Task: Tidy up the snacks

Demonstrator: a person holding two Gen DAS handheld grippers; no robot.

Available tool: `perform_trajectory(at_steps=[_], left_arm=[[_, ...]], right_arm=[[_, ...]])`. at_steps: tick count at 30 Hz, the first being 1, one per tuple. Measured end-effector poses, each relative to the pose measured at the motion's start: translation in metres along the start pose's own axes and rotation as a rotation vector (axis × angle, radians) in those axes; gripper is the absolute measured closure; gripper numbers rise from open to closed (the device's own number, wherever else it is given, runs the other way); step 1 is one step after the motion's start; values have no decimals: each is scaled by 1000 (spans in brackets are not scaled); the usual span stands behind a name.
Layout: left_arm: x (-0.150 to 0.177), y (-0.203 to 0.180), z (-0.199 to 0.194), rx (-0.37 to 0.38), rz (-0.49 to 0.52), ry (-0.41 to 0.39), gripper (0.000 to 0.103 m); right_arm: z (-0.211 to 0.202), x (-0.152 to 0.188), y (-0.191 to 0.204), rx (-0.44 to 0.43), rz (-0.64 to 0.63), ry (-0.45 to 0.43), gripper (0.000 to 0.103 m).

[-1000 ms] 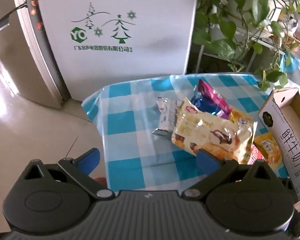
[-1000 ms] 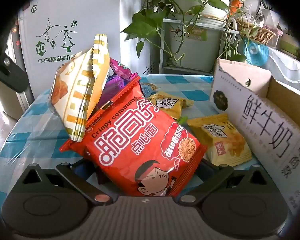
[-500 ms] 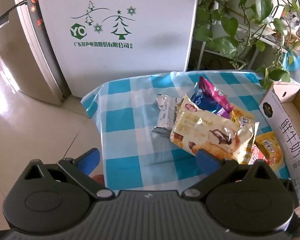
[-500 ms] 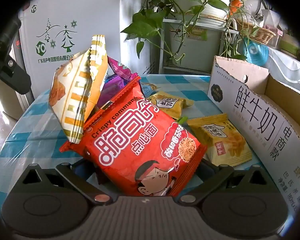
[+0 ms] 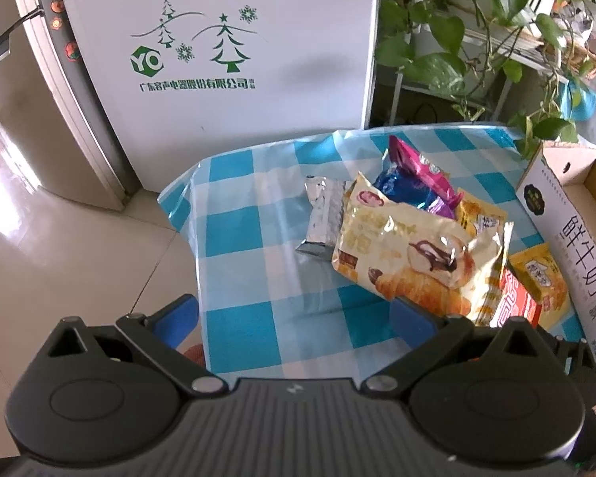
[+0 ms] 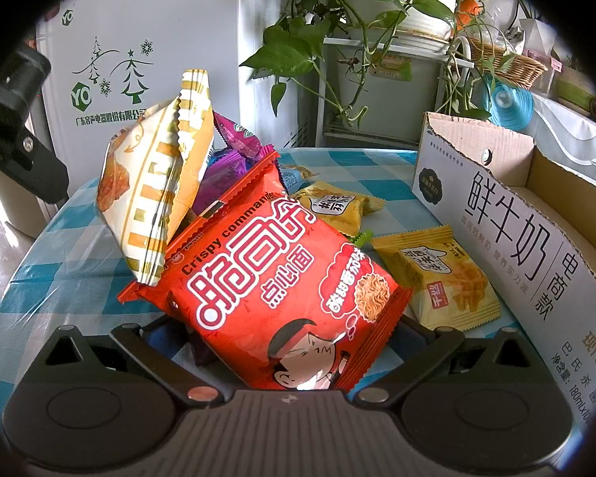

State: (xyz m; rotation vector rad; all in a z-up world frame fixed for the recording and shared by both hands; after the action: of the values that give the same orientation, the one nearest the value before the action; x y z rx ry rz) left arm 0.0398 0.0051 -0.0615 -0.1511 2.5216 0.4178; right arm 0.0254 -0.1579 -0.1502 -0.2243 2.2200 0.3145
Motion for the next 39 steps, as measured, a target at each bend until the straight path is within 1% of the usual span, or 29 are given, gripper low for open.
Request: perform_trajectory(at_steps=[4,7,8,10,12,13,14,16,19,23,25,28,30,34,36,39], left_arm=[[2,-2,0,7,6,6,1],[1,-4,0,7,14,3,1],[1,-5,0,8,16,3,1],[1,-6,-1,10,17,2,1],[0,-6,-1,8,19,-3,1],[0,-6,-1,6,20,-5,1],[1,-5,-2,5,20,-6,1],[1,-5,-1,4,19,-2,1],[2,-4,1,-3,20,7,1],[6,-3,3,-12,22,28,1],[8,-2,4,-11,11,41,1],[7,1,3,4,-20,54,1],[6,2,3,8,-32,60,1],[1,1,-4,-29,-11,28,1],[0,-1,-5,-28,-15,29,1],[2,-5,-5,7,-28,52,1]], right_arm=[[-1,1,0,-1,2,5,0],[-6,4,3,-7,12,47,0],[-9,5,4,-11,28,78,0],[-12,7,10,-19,19,150,0],[-14,9,16,-51,30,231,0],[-16,10,20,-66,18,288,0],[-17,11,23,-79,6,322,0],[-21,15,26,-91,-9,369,0],[-31,19,21,-61,27,426,0],[-50,5,20,-33,35,405,0],[-60,-6,20,-40,36,385,0],[-74,-29,14,-24,43,327,0],[-79,-44,10,-12,48,318,0],[-84,-69,-3,-16,47,323,0],[-83,-72,-12,-6,60,313,0],[-76,-66,-30,18,146,319,0]])
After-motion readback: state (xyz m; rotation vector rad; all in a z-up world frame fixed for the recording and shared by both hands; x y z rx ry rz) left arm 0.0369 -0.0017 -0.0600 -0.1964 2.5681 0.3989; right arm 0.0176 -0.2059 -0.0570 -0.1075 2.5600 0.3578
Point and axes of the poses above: each gripper's, at about its wrist camera, not at the fingertips, and z roughly the way its jaws point, y to its left, x to its underside, the point moved 9 cm from there along z, roughly the way its jaws point, and after that the axes turned 15 degrees about -x, right-handed, at the moved point
